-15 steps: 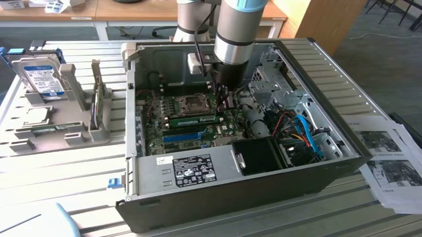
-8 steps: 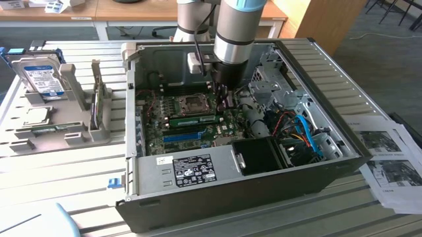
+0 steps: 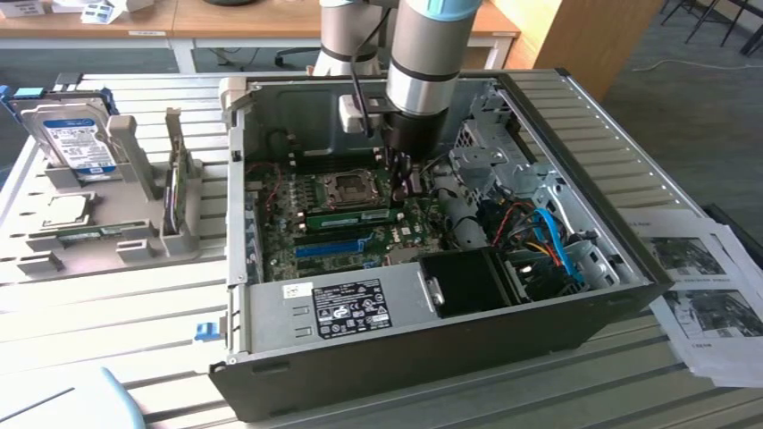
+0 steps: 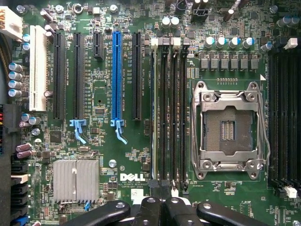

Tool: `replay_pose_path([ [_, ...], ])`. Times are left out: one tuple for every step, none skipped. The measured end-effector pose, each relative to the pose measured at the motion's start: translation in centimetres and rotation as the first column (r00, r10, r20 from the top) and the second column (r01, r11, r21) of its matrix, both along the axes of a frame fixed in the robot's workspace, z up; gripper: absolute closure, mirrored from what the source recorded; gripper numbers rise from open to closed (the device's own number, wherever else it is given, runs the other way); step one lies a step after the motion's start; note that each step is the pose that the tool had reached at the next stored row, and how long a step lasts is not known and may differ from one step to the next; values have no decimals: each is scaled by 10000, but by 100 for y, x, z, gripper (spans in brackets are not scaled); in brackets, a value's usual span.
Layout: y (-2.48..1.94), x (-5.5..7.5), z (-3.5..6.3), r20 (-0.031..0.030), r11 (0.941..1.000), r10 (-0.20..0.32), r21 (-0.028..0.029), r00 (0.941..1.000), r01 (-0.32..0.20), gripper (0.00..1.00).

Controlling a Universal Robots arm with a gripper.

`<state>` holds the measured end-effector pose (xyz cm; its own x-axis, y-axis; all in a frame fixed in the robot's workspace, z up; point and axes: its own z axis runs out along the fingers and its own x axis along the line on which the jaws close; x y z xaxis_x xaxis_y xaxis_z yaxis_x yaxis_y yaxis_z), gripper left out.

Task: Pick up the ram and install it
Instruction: 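Press down the ram until it locks into place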

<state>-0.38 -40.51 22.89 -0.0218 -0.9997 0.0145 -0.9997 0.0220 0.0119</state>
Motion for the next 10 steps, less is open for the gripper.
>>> replay_pose_path([
  [0, 0, -2, 0, 10000, 0, 1, 10000, 0, 91],
  [0, 0, -4, 1, 10000, 0, 1, 10000, 0, 91],
  [0, 0, -6, 0, 10000, 0, 1, 10000, 0, 91],
  [0, 0, -12, 1, 10000, 0, 3, 10000, 0, 91],
  [0, 0, -15, 1, 10000, 0, 1, 10000, 0, 91],
  [0, 0, -15, 1, 10000, 0, 1, 10000, 0, 91],
  [0, 0, -17, 1, 10000, 0, 2, 10000, 0, 91],
  [0, 0, -20, 2, 10000, 0, 4, 10000, 0, 91],
  [0, 0, -23, 1, 10000, 1, 3, 10000, -1, 91],
  [0, 0, -24, 0, 10000, 0, 1, 10000, 0, 91],
])
